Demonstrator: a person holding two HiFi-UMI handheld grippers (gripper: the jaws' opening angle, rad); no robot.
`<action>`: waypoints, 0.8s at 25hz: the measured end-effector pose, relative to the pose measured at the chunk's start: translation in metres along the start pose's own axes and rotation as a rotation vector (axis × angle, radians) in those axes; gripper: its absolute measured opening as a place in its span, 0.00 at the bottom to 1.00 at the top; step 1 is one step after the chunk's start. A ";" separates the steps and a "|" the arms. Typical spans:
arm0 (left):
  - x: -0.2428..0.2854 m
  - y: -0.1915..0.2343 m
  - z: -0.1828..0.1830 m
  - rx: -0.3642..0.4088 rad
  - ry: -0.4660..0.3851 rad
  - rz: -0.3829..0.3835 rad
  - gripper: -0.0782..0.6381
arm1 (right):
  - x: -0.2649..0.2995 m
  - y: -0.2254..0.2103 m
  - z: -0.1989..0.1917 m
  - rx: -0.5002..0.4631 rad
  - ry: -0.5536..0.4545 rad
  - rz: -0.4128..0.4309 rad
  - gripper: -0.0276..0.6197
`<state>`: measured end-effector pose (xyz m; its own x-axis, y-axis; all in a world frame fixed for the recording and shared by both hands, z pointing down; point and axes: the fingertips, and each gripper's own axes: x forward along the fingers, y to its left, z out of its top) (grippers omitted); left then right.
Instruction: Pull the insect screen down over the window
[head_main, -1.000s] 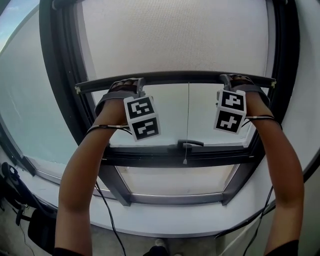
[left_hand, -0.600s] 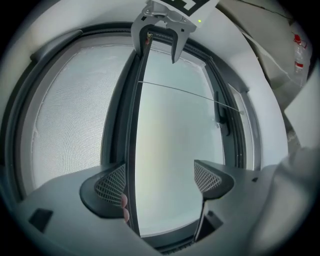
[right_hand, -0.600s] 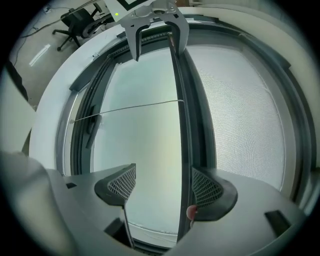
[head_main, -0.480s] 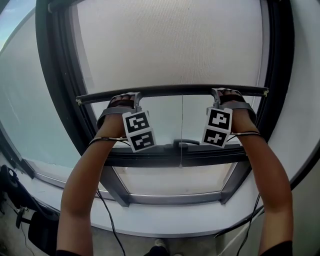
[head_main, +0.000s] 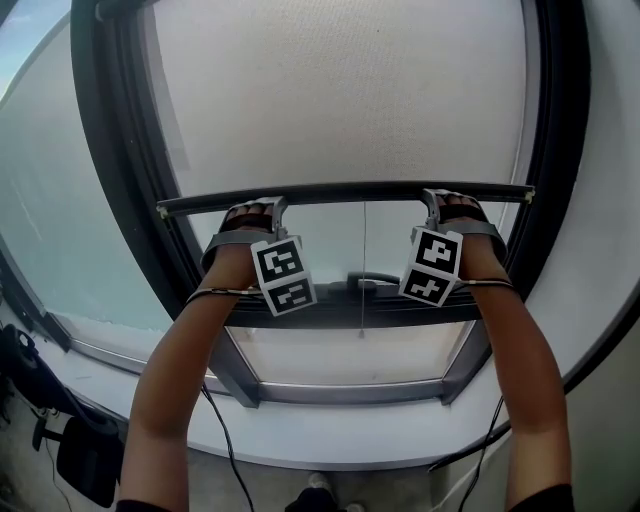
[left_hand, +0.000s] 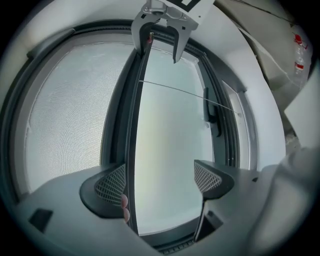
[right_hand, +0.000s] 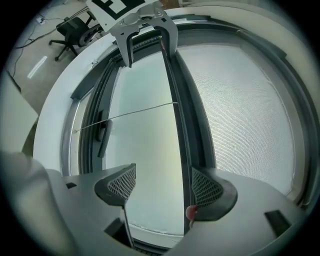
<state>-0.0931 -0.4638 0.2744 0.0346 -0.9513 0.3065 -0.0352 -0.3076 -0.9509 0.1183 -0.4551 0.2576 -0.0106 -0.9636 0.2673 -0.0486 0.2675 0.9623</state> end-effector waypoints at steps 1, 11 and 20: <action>0.001 -0.003 0.000 -0.002 -0.002 0.002 0.71 | 0.001 0.004 -0.001 -0.014 0.009 0.005 0.55; 0.020 -0.067 -0.002 0.017 0.013 -0.030 0.71 | 0.018 0.071 -0.008 -0.039 0.003 0.036 0.55; 0.027 -0.091 -0.004 0.003 0.020 -0.086 0.71 | 0.021 0.092 -0.006 0.001 -0.009 0.103 0.55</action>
<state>-0.0927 -0.4619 0.3700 0.0175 -0.9215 0.3879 -0.0297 -0.3883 -0.9210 0.1192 -0.4510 0.3521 -0.0249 -0.9310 0.3640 -0.0481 0.3649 0.9298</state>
